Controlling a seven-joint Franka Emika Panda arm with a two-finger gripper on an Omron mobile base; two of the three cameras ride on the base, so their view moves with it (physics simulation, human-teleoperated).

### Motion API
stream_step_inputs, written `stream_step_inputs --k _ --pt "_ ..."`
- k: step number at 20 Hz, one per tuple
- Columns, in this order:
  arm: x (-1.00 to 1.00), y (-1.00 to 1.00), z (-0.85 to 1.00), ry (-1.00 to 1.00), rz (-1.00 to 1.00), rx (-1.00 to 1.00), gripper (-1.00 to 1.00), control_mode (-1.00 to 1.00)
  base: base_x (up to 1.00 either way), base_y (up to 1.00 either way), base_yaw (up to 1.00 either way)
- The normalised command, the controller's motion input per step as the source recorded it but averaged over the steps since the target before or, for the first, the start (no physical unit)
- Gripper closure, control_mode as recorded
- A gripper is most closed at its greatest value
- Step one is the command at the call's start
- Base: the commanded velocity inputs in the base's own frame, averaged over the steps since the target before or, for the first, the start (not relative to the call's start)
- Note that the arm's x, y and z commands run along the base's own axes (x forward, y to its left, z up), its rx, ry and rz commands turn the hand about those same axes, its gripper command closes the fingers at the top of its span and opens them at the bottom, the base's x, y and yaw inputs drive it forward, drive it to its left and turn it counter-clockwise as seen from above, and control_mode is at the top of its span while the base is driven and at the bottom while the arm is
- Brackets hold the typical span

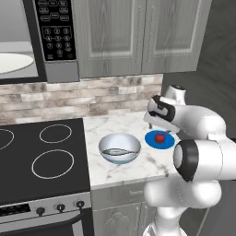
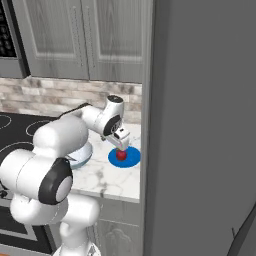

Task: Remove the apple from the bowl and place it on the small plate. Then place the bowl with only the fish in the microwave, close the door, and press the start button to microwave the fish.

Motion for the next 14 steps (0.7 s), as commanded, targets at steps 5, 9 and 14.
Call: stream_step_inputs --k 5,9,14 --pt "-0.26 0.8 -0.03 0.0 0.04 0.0 -1.0 -1.0 0.0 0.0 0.0" --pt "-0.01 0.36 -0.12 0.0 0.07 0.0 -1.0 -1.0 0.0 0.0 0.0" --pt "0.02 0.26 -0.29 0.0 0.08 0.0 -1.0 -1.0 0.0 0.0 0.0"
